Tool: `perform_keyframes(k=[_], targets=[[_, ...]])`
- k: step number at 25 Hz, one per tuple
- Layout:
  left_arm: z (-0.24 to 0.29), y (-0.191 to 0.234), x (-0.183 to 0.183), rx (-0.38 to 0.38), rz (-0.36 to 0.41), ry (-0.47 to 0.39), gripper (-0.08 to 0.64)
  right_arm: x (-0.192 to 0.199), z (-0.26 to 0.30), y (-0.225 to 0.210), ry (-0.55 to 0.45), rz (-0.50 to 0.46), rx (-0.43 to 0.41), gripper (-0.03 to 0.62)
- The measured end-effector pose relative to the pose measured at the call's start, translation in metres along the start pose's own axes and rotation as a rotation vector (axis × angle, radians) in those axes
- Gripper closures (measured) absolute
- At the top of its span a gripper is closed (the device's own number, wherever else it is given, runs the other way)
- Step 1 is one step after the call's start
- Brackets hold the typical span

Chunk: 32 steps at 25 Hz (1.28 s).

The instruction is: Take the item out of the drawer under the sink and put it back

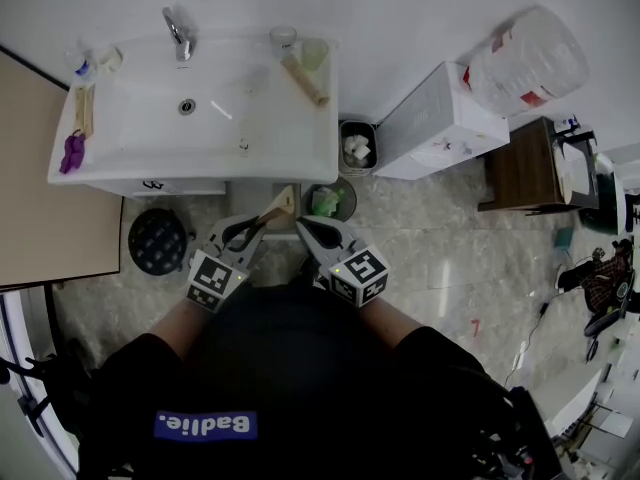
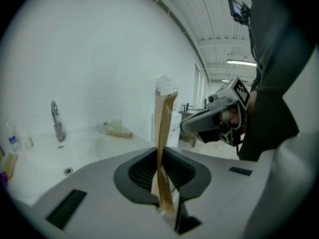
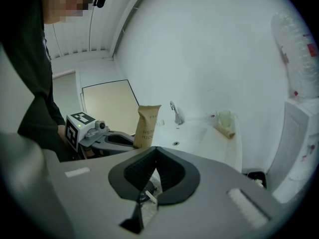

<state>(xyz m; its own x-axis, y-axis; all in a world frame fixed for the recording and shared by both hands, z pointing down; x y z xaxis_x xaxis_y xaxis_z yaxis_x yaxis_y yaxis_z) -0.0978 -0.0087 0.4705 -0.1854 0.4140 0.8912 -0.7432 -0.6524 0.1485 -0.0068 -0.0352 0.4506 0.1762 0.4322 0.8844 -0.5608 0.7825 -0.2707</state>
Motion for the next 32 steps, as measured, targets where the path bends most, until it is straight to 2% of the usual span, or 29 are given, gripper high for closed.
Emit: perform_keyframes(k=[7, 15, 26, 32], targets=[[0.023, 0.008, 0.032, 0.013, 0.005, 0.094, 0.517, 0.007, -0.003, -0.009, 0.018, 0.012, 0.025, 0.592], [0.048, 0.026, 0.063, 0.023, 0.111, 0.254, 0.517, 0.015, -0.008, -0.022, 0.036, 0.043, 0.063, 0.592], [0.087, 0.047, 0.145, 0.113, 0.147, 0.449, 0.517, 0.038, -0.015, -0.037, 0.086, 0.064, 0.113, 0.592], [0.105, 0.053, 0.181, 0.166, 0.197, 0.553, 0.517, 0.045, -0.022, -0.043, 0.1, 0.062, 0.145, 0.592]])
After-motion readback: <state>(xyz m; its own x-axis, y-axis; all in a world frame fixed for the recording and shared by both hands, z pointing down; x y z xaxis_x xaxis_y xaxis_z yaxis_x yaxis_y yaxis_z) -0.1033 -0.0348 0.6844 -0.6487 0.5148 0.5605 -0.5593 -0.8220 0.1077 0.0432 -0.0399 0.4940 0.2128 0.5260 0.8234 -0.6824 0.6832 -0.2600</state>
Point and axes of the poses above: the fingertips, and each gripper's own axes: z forward along the fingers, y to its left, x out of its underside, the point moved 2 cm from there along -z, backward along the fingers, and after that the axes turned 11 degrees about x, right-handed, at the moved point
